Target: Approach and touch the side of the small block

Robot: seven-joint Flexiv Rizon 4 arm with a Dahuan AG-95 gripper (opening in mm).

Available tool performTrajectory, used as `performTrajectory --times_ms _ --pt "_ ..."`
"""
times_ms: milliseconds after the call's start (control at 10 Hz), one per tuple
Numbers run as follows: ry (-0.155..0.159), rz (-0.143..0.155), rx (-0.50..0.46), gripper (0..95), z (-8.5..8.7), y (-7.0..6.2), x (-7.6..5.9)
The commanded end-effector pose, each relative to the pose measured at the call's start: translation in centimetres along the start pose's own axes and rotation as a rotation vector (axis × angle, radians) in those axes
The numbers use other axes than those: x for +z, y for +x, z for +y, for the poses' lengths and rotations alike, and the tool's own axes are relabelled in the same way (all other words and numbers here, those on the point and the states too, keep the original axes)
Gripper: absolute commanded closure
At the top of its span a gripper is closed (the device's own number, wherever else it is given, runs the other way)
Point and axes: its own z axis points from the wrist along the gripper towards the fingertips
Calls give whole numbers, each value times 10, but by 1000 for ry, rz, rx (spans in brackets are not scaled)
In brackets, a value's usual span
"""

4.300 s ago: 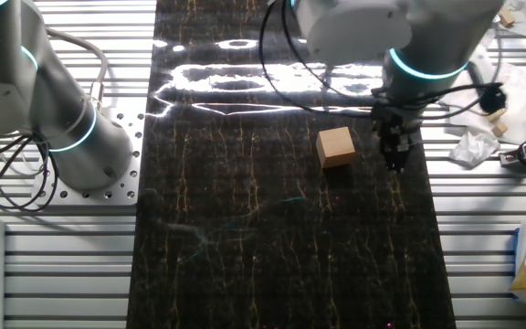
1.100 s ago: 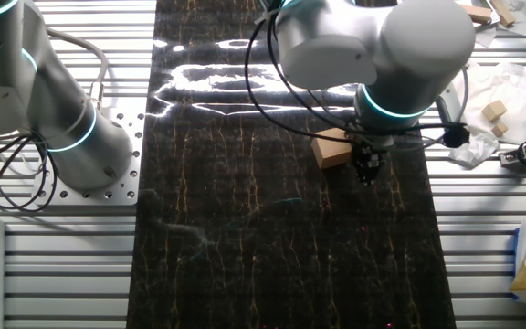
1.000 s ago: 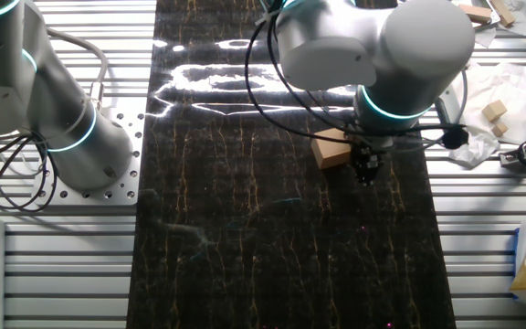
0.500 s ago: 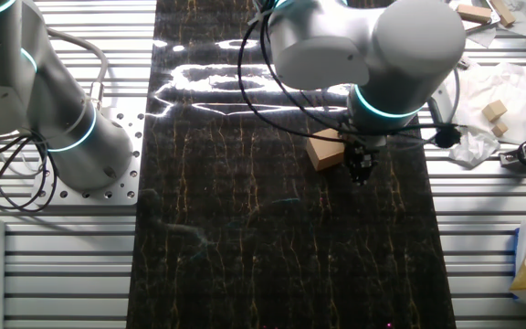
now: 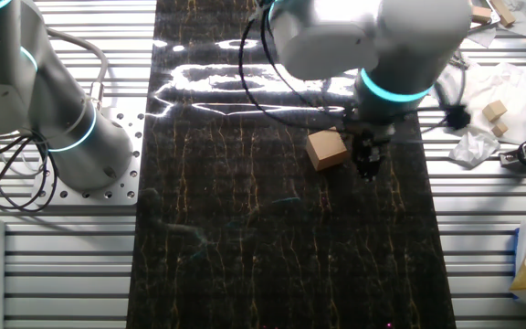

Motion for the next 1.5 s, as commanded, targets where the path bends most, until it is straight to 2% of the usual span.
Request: performTrajectory --times_ms 100,200,300,500,800,1100,1500 --pt "-9 -2 22 190 -1 -6 -18" --pt "-11 -2 33 190 -1 -7 -30" --pt "-13 -13 45 380 0 -7 -38" --pt "-11 -27 101 380 10 -7 -56" --pt "-10 -40 171 380 26 -3 -71" --pt "-8 -54 226 380 35 14 -93" --pt "-2 -52 279 380 36 30 -100"
